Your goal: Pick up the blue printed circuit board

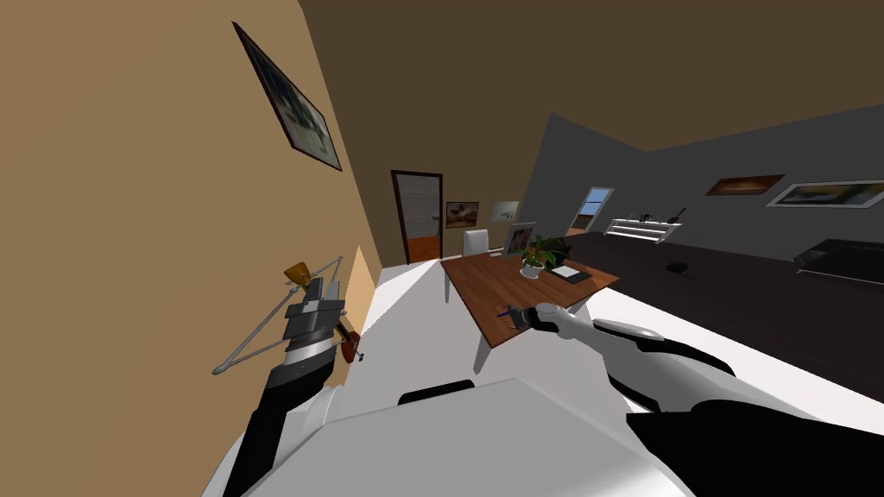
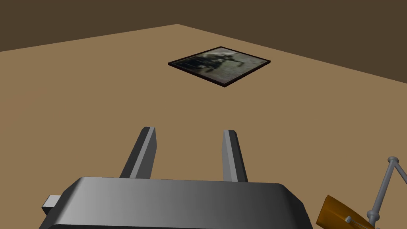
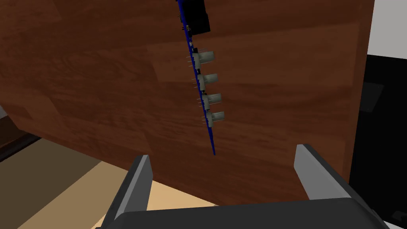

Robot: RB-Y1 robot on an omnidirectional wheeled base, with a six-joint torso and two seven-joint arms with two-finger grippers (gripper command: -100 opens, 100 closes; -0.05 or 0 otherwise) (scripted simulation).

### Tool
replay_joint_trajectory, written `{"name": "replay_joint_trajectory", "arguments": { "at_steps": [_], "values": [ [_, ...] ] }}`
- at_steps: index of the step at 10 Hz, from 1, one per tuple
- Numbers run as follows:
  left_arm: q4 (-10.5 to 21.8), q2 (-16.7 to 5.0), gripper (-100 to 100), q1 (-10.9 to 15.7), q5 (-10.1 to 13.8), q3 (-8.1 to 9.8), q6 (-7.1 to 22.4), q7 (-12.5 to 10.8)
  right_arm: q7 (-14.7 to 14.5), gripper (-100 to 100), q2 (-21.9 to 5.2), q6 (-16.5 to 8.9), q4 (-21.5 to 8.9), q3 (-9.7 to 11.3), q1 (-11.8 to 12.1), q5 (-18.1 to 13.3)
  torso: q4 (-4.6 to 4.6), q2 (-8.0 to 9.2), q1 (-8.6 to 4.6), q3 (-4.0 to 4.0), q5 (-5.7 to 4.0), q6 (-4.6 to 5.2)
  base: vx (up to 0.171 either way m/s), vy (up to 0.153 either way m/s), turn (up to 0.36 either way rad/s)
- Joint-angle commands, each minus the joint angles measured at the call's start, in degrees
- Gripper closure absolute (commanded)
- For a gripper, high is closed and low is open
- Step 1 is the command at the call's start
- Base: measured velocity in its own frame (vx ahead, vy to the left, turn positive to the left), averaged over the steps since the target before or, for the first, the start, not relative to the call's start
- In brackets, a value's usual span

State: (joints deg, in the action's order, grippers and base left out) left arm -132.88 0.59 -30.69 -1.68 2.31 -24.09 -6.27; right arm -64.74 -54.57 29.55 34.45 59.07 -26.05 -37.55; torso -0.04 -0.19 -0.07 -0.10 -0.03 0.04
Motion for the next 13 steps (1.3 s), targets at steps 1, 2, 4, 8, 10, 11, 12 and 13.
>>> {"name": "replay_joint_trajectory", "arguments": {
  "at_steps": [1, 2, 4, 8, 10, 11, 12, 13],
  "values": [
    [0.0, 0.0, 0, 0.0, 0.0, 0.0, 0.0, 0.0, -1.7, -100, 0.3, -0.2, -2.0, 1.2, -0.1, 0.1, 0.0, 0.0, 0.0, 0.0, 0.0, 0.0, 0.038, -0.03, 0.092],
    [0.0, 0.0, 0, 0.0, 0.0, 0.0, 0.0, 0.0, -1.7, -100, 0.3, -0.2, -2.0, 1.2, -0.1, 0.1, 0.01, 0.0, 0.01, 0.0, 0.01, -0.01, 0.03, -0.033, 0.065],
    [0.0, 0.0, 0, 0.0, 0.0, 0.0, 0.0, 0.0, -2.5, -100, 0.4, -0.5, -3.1, 2.3, -0.2, 0.1, 0.02, 0.08, 0.06, 0.05, 0.01, 0.01, 0.017, -0.018, 0.044],
    [0.0, 0.0, 0, 0.0, 0.0, 0.0, 0.0, 0.0, -3.5, -100, 0.9, -1.0, -4.6, 3.6, -0.3, 0.2, -0.01, -0.06, -0.04, -0.03, 0.0, 0.01, 0.04, -0.036, 0.071],
    [0.0, 0.0, 0, 0.0, 0.0, 0.0, 0.0, 0.0, -3.9, -100, 2.7, -2.6, -5.1, 3.1, 0.4, 0.1, 0.02, 0.11, 0.11, 0.06, 0.03, 0.02, 0.016, -0.022, 0.023],
    [0.0, 0.0, 0, 0.0, 0.0, 0.0, 0.0, 0.0, -3.9, -100, 2.7, -2.6, -5.1, 3.1, 0.4, 0.1, 0.01, 0.04, 0.0, 0.03, 0.0, 0.0, 0.036, -0.051, 0.038],
    [0.0, 0.0, 0, 0.0, 0.0, 0.0, 0.0, 0.0, -4.1, -100, 3.6, -3.5, -5.2, 2.9, 0.8, 0.0, 0.01, 0.02, -0.04, 0.02, -0.01, 0.01, 0.025, -0.045, 0.03],
    [0.0, 0.0, 0, 0.0, 0.0, 0.0, 0.0, 0.0, -4.1, -100, 2.8, -3.0, -4.7, 2.9, 0.9, 0.1, 0.01, 0.05, -0.03, 0.03, -0.01, 0.01, 0.01, -0.021, 0.009]
  ]
}}
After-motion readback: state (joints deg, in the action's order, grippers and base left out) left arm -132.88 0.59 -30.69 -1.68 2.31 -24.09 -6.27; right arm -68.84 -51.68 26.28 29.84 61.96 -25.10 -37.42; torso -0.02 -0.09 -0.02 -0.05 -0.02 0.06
